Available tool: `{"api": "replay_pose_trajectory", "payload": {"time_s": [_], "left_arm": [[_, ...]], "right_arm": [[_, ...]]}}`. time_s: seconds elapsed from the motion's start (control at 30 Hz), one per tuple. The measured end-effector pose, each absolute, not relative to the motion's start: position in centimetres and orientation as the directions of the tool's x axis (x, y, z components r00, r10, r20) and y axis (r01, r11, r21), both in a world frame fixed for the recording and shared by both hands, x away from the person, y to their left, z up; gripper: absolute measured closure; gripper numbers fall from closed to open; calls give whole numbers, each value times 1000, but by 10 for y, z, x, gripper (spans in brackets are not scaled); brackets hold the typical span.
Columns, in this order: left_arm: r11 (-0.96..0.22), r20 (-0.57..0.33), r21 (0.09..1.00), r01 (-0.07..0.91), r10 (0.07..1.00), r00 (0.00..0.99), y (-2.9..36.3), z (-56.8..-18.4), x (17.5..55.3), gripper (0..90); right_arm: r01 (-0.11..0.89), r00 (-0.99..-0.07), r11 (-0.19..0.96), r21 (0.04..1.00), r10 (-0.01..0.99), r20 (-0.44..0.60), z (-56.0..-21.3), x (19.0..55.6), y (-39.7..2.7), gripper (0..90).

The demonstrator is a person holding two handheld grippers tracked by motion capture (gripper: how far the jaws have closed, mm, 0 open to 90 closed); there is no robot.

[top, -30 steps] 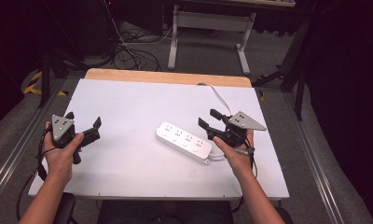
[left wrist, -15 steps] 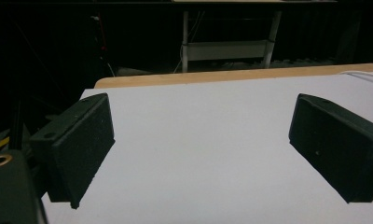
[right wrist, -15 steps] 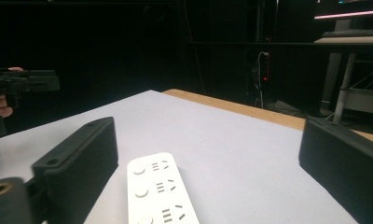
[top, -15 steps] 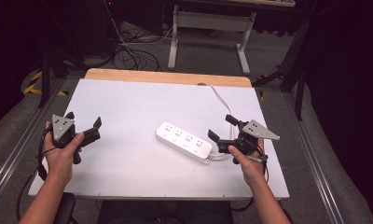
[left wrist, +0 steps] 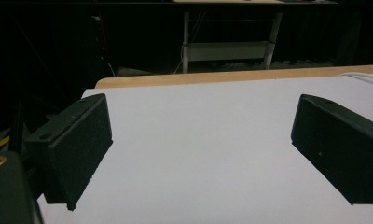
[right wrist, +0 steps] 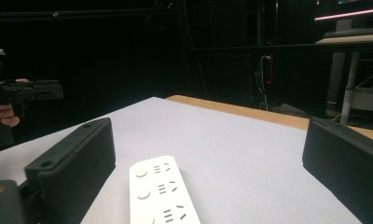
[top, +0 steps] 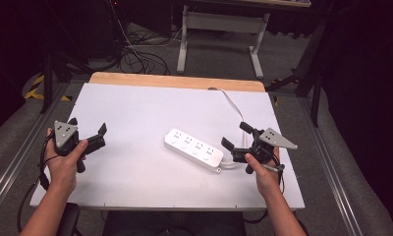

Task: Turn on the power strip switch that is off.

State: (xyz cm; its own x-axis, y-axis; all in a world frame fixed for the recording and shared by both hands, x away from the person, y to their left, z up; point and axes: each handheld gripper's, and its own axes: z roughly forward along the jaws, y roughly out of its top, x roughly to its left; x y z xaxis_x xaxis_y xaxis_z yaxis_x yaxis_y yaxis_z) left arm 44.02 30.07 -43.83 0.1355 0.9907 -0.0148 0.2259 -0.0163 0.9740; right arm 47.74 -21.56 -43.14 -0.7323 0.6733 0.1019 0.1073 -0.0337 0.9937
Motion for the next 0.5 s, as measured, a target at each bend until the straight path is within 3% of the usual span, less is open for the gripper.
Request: {"api": "replay_pose_trajectory", "payload": {"time_s": [0.5], "left_arm": [[-17,-14,974,228,991,134,301,-438,440,51]], "right_arm": [[107,-737,-44,993,667,109,-431,478,-216,27]]}}
